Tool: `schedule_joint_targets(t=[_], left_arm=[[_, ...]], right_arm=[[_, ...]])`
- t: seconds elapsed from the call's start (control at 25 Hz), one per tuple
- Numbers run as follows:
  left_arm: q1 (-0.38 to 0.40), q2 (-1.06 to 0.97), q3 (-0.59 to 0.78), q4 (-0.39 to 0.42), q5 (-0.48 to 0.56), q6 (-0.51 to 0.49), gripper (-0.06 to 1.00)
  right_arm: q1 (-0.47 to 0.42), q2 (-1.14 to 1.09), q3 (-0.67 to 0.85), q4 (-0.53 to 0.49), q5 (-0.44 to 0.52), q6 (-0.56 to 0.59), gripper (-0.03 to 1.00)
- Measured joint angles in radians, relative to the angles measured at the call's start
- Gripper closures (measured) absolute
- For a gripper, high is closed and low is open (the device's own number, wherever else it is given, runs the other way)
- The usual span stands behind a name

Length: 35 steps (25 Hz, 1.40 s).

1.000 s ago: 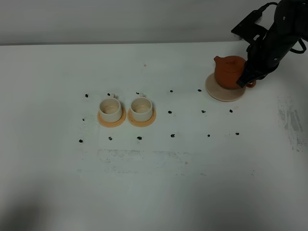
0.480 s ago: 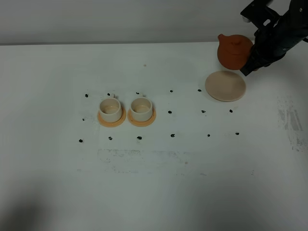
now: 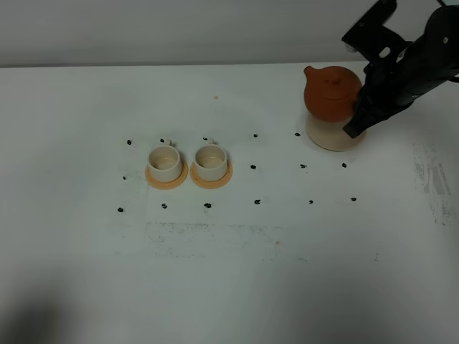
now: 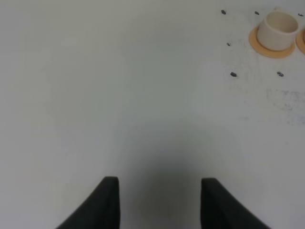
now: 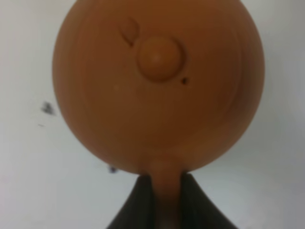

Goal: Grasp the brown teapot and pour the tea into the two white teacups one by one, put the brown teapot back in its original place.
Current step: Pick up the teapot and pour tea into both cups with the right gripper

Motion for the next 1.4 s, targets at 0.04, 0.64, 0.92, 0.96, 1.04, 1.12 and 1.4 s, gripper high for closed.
schedule_joint_targets(t=[0.04, 0.64, 0.92, 0.96, 1.04, 1.12, 1.4], left_arm=[[0.000, 0.000, 0.000, 0.000, 0.000, 0.000, 0.52], [0.000, 0.000, 0.000, 0.000, 0.000, 0.000, 0.52], [0.000, 0.000, 0.000, 0.000, 0.000, 0.000, 0.52], [0.000, 0.000, 0.000, 0.000, 0.000, 0.000, 0.52], [0.000, 0.000, 0.000, 0.000, 0.000, 0.000, 0.52], [0.000, 0.000, 0.000, 0.000, 0.000, 0.000, 0.52], [0.000, 0.000, 0.000, 0.000, 0.000, 0.000, 0.52]], right_arm=[[0.022, 0.000, 0.000, -0.017, 0.000, 0.022, 0.85], [0.271, 0.085, 0.009, -0.276, 0.004, 0.213, 0.85], [0.331, 0.090, 0.009, -0.381, -0.005, 0.251, 0.85], [0.337, 0.090, 0.009, -0.382, -0.009, 0.250, 0.85], [0.346, 0.091, 0.009, -0.392, -0.019, 0.244, 0.85], [0.351, 0.093, 0.009, -0.410, -0.026, 0.237, 0.85], [0.351, 0.135, 0.009, -0.464, -0.041, 0.237, 0.85]])
